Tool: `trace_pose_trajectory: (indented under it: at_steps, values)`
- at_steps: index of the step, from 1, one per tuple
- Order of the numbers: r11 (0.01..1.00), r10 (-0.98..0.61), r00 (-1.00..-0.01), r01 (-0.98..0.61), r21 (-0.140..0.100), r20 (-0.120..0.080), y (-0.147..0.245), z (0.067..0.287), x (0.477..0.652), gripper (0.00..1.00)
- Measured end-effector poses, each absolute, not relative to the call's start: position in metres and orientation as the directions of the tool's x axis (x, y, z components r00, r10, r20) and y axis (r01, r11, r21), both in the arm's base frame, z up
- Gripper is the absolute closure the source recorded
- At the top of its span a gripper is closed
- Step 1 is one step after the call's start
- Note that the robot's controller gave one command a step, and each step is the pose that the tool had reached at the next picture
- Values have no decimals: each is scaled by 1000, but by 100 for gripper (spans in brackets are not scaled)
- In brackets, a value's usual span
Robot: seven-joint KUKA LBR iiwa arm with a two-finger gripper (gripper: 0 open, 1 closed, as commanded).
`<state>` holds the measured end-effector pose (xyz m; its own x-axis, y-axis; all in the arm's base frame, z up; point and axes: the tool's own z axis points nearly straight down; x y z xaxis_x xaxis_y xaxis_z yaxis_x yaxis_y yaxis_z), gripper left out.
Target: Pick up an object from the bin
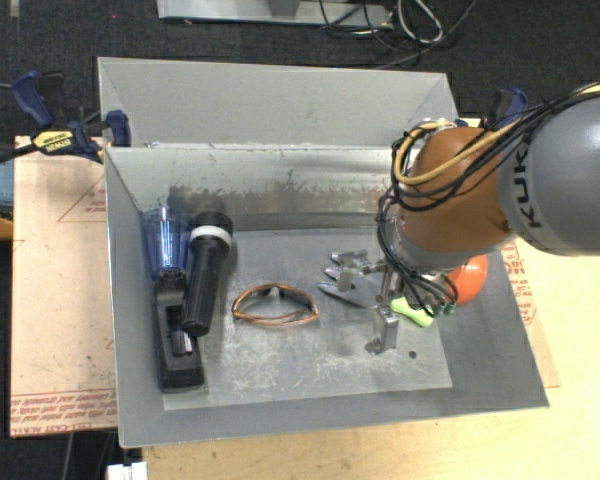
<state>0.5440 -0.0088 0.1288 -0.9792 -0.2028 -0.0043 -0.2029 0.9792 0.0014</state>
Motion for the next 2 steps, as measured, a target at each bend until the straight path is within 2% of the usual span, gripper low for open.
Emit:
trace_pose_trajectory:
  at_steps: [1,2]
  values:
    - [840,-543,-840,-543,-2,-10,15,148,540,0]
    - [912,-410,-912,-410,0,-10,25,148,548,0]
